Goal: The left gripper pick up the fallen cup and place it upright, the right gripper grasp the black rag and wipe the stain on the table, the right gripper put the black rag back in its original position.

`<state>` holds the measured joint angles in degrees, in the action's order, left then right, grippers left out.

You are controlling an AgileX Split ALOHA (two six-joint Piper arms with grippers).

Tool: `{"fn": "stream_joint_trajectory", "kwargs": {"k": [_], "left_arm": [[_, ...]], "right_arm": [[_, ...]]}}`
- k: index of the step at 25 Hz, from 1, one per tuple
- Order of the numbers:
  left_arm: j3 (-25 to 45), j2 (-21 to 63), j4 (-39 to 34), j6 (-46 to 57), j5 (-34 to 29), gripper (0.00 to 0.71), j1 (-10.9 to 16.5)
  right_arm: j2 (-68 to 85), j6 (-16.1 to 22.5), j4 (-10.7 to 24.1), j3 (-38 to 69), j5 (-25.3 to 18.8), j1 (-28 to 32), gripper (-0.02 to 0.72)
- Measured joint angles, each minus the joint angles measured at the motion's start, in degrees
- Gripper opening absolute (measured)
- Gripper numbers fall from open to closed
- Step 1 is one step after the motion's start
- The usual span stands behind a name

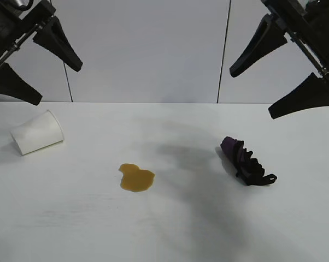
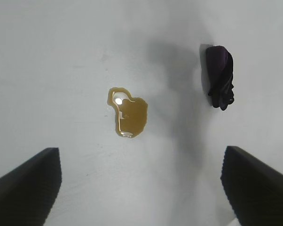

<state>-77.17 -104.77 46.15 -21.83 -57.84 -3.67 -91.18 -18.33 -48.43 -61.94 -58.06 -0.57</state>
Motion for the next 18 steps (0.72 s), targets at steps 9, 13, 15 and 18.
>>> {"fn": "stream_joint_trajectory", "kwargs": {"k": [9, 13, 15, 18], "left_arm": [[0.0, 0.0, 0.0, 0.0, 0.2, 0.663, 0.0], [0.0, 0.0, 0.0, 0.0, 0.2, 0.663, 0.0], [0.0, 0.0, 0.0, 0.0, 0.2, 0.663, 0.0], [0.0, 0.0, 0.1, 0.0, 0.8, 0.663, 0.0]], "right_arm": [[0.0, 0.0, 0.0, 0.0, 0.2, 0.0, 0.554], [0.0, 0.0, 0.0, 0.0, 0.2, 0.0, 0.554], [0.0, 0.0, 0.0, 0.0, 0.2, 0.0, 0.554], [0.0, 0.0, 0.0, 0.0, 0.1, 0.0, 0.554]]}}
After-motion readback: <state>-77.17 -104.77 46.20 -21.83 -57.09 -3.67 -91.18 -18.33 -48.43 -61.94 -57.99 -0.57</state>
